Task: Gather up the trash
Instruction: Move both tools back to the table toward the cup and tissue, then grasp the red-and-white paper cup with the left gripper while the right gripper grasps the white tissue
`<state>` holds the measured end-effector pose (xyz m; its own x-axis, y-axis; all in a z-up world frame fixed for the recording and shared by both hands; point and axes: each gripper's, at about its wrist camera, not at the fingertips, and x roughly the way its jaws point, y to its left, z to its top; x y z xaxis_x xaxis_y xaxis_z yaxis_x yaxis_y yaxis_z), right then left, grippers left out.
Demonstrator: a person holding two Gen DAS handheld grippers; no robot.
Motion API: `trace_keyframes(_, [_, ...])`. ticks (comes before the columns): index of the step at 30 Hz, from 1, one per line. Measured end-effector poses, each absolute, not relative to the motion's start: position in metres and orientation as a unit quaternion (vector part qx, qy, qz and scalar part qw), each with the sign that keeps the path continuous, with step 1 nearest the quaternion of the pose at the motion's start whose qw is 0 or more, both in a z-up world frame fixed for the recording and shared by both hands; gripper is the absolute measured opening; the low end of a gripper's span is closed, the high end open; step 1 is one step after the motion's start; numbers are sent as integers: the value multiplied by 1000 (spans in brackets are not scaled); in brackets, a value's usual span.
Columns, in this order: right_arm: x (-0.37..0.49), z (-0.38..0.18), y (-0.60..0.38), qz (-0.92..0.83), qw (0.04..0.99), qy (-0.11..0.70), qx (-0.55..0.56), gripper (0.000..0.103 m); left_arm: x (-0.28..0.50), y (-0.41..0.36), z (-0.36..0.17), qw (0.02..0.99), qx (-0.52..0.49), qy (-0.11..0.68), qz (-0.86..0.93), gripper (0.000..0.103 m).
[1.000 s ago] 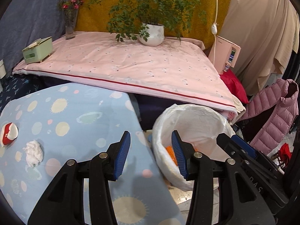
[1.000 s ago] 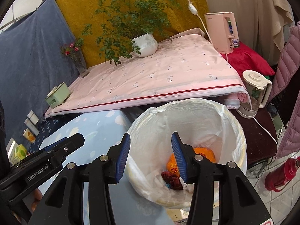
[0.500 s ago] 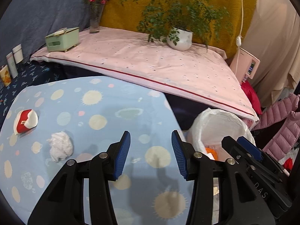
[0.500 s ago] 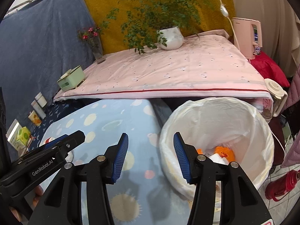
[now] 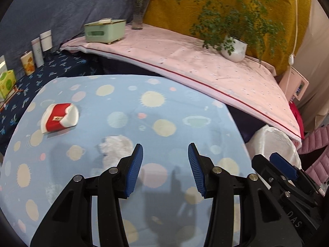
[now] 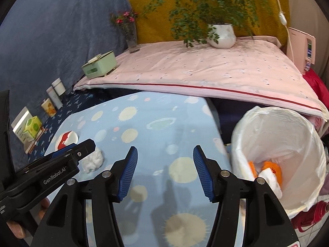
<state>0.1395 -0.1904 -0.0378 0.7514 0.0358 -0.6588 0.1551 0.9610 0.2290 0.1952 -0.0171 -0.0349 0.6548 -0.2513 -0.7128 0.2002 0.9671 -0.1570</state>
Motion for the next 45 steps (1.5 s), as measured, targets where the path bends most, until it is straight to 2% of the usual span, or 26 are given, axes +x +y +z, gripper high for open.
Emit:
trace_keyframes(7, [158,-46,-140,2,922,370,113,55,205,39,-47,912,-43,400,-75,47])
trace_keyframes(15, [180,-62,-82,38,912,399,87,56,214,103,-60,917,-38,396,-12,63])
trace_keyframes(18, [188,-70,-65,46,909,405,82,66,218,124,-64,918,-35,396,4,67])
trace_keyframes(22, [201,-79,-45,53,906,412,78,72,226,146,-68,918,-36,394,18,86])
trace_keyframes(25, [213,-87,-34,56,902,420,82,76,234,154,-70,921,-25,387,28,91])
trace_keyframes(45, [268,-127,-3,48,887,454,64,77,320,161,-108,906,-27,421,24,92])
